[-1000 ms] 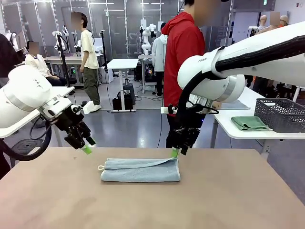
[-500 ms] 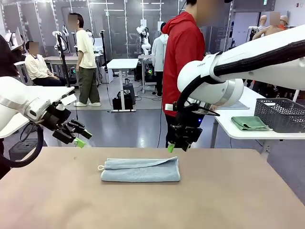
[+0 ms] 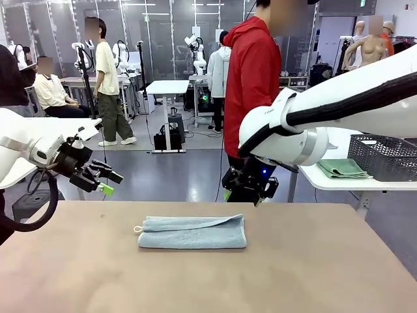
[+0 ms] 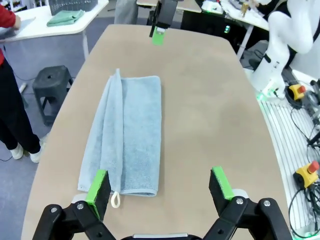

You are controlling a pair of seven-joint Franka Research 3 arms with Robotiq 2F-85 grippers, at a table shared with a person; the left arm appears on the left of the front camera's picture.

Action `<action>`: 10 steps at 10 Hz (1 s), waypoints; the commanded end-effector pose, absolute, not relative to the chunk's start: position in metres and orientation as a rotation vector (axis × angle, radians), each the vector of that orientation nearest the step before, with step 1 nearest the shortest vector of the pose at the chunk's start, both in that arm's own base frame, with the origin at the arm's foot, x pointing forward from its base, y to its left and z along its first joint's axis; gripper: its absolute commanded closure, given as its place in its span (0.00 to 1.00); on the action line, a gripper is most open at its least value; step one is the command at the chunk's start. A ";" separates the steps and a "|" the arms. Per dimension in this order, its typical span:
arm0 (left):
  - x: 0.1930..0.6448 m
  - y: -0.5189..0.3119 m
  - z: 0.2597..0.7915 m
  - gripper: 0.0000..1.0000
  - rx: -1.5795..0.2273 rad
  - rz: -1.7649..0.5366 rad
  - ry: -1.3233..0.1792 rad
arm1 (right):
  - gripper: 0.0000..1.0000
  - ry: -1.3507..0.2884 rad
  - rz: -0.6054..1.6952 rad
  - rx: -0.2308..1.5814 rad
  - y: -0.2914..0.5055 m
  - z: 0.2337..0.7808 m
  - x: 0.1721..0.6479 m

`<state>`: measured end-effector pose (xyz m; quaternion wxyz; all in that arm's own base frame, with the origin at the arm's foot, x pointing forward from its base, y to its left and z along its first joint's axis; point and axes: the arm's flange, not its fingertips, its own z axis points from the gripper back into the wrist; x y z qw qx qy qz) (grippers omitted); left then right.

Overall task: Fold the towels and place them in the basket.
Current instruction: When a person lays out a Towel with hook on the table, fold it in half twice.

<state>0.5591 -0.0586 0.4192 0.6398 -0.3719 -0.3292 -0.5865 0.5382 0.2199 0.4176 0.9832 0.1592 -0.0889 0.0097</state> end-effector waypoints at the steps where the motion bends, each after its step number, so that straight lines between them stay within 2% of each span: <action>1: 0.567 -0.049 0.417 0.00 -0.887 -1.366 -0.826 | 0.00 -0.169 -0.029 0.269 0.231 0.410 0.545; 3: 0.572 -0.047 0.416 0.00 -0.854 -1.409 -0.878 | 0.00 -0.184 -0.046 0.241 0.236 0.408 0.550; 4: 0.571 -0.047 0.416 0.00 -0.857 -1.406 -0.883 | 0.00 -0.164 -0.006 0.283 0.223 0.405 0.541; 5: 0.566 -0.049 0.417 0.00 -0.840 -1.370 -0.819 | 0.00 -0.164 -0.006 0.283 0.223 0.405 0.541; 8: 0.566 -0.049 0.417 0.00 -0.840 -1.370 -0.819 | 0.00 -0.165 -0.009 0.270 0.226 0.404 0.542; 10: 0.566 -0.049 0.417 0.00 -0.840 -1.370 -0.819 | 0.00 -0.156 -0.073 0.203 0.244 0.376 0.550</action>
